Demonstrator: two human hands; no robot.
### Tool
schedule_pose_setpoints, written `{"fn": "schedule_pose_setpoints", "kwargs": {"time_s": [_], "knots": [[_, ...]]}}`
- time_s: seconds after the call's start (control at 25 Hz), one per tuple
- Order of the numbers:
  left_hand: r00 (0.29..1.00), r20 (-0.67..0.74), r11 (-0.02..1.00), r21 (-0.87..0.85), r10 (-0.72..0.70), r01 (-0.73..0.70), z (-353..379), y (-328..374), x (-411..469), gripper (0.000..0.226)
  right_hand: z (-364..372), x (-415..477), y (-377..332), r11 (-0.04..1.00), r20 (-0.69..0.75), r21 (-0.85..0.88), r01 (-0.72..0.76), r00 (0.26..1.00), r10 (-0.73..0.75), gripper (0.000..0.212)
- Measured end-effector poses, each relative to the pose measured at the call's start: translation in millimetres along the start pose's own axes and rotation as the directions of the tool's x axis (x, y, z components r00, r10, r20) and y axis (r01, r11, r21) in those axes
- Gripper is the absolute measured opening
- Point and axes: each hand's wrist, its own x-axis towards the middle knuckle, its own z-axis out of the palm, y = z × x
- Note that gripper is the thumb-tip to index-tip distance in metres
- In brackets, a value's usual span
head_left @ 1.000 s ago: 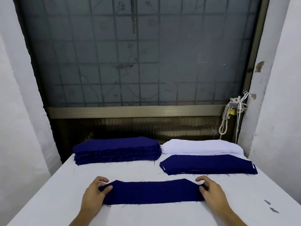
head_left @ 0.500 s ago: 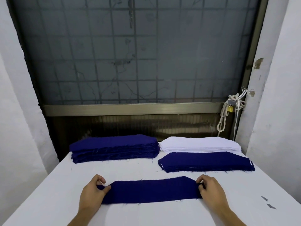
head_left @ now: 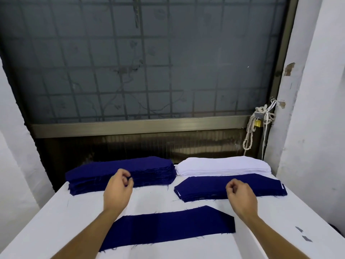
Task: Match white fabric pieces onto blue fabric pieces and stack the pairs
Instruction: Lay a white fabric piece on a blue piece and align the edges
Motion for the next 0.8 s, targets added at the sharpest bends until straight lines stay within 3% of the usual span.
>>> {"fn": "schedule_pose_setpoints", "kwargs": {"time_s": [0.32,0.4,0.68,0.8], "knots": [[0.935,0.336,0.991,0.03,0.11,-0.128,100,95,78,0.005,7,96,-12,0.99,0.061,-0.135,0.032,0.998,-0.023,0.01],[0.907,0.405,0.984,0.074,0.119,-0.162,133,104,89,0.012,17,115,-6,0.985,0.101,-0.162,0.056,0.994,-0.04,0.009],[0.861,0.504,0.903,0.338,0.064,-0.265,225,119,111,0.03,55,163,15,0.944,0.179,-0.258,0.207,0.97,-0.164,0.02],[0.878,0.476,0.911,0.341,0.045,-0.232,242,117,119,0.028,67,177,21,0.945,0.204,-0.251,0.211,0.966,-0.161,0.021]]}}
